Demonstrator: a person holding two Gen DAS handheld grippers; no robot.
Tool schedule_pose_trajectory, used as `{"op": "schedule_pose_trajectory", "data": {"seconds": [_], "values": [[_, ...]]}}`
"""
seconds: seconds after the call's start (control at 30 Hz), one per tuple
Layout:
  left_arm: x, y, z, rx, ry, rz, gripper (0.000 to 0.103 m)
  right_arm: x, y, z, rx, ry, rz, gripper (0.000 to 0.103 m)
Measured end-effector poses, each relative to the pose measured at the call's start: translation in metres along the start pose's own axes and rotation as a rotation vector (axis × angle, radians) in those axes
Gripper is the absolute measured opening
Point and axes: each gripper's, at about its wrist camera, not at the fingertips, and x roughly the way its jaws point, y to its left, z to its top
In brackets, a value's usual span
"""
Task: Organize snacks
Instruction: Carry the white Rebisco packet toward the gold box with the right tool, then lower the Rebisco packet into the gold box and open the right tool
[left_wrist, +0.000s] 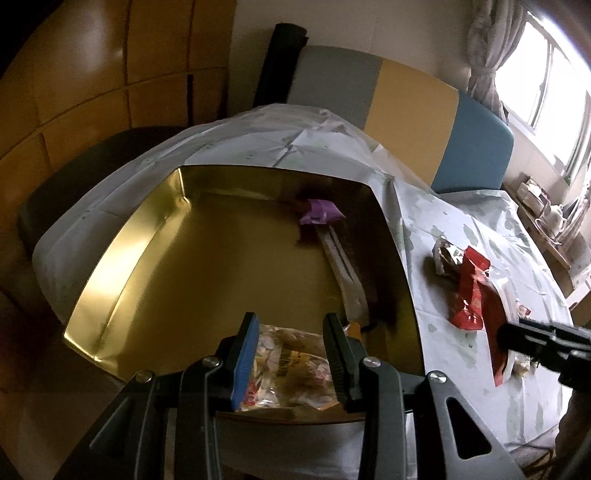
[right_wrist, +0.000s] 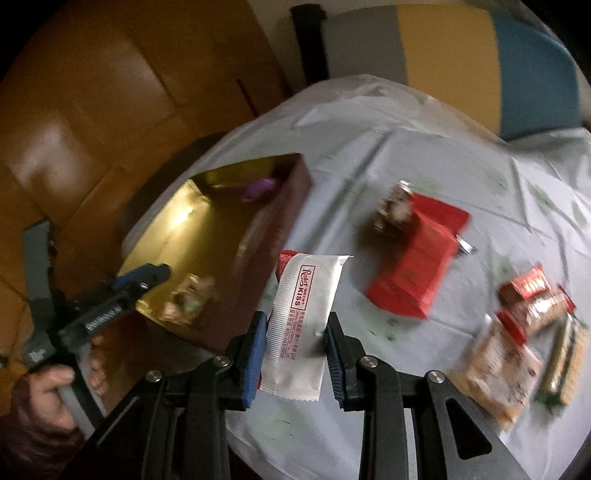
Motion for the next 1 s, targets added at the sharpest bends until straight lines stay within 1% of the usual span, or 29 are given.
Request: {"op": "schedule_pose_trajectory", "data": {"seconds": [0.3,0.47,0.73,0.87,1.0], "values": [[-0.003,0.014,0.0,-0.023,-0.008,0.019,0.036,0.021,0.055,0.043,-0.122,-0.005,0.061,0.031],[-0.002,0.022,-0.001,-0.041,-0.004,0.029,0.036,0.035,0.078,0.055,-0.157,-0.002,0.077,0.031],[0.002,0.029,-0.004,-0.059,0.008,0.036,0.036,0.062,0.089,0.072,-0.159,0.011,0.069,0.032],[0.002,0.03,-0.006,-0.061,0.012,0.039,0.036,0.083,0.092,0.077,-0.148,0.039,0.049,0.032],[0.002,0.03,-0.006,-0.06,0.013,0.038,0.036,0.096,0.093,0.082,-0.133,0.063,0.068,0.034]]}}
